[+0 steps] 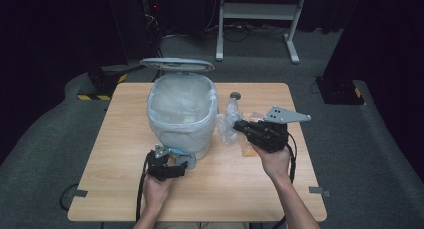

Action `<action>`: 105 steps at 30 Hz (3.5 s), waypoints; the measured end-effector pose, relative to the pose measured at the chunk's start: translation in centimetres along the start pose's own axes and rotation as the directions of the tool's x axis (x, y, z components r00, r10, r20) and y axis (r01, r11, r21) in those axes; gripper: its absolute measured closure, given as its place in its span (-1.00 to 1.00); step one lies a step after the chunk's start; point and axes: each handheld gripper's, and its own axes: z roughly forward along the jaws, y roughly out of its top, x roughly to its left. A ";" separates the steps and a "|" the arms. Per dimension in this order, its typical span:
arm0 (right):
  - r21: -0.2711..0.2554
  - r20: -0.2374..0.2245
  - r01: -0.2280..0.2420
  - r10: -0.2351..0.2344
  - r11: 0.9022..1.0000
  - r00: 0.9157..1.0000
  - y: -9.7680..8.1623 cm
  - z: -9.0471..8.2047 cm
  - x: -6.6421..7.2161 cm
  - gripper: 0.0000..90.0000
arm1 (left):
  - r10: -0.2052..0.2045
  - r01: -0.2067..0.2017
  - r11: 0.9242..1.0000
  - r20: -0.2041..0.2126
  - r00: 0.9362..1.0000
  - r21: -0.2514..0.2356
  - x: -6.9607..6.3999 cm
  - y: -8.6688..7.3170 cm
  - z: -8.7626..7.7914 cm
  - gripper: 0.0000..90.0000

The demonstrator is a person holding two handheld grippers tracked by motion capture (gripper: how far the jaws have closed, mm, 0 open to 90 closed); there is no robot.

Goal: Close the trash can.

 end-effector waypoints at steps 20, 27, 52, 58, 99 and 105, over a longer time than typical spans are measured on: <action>-0.048 -0.050 -0.001 -0.002 0.999 0.999 3.7 1.1 0.1 0.90 | -0.002 0.002 1.000 0.003 1.000 0.000 0.0 0.0 0.0 -0.87; -0.015 -0.044 0.024 -0.025 1.000 0.999 4.7 2.2 0.3 0.90 | -0.002 0.002 1.000 0.003 1.000 0.000 0.0 0.0 0.0 -0.87; 0.043 -0.065 0.050 -0.047 0.998 0.997 7.4 6.6 0.6 0.90 | -0.002 0.002 1.000 0.003 1.000 0.000 0.0 0.0 0.0 -0.87; 0.055 -0.069 0.048 -0.044 0.997 0.997 7.6 7.5 0.6 0.90 | -0.002 0.002 1.000 0.005 1.000 0.000 0.0 0.0 0.0 -0.87; 0.125 -0.057 0.036 -0.029 0.992 0.998 7.2 11.8 0.4 0.87 | -0.004 0.004 1.000 0.005 1.000 -0.002 0.0 0.0 0.0 -0.87; 0.122 -0.063 0.029 -0.022 0.992 0.998 7.6 12.3 0.6 0.85 | -0.003 0.003 1.000 0.005 1.000 -0.002 0.0 0.0 0.0 -0.87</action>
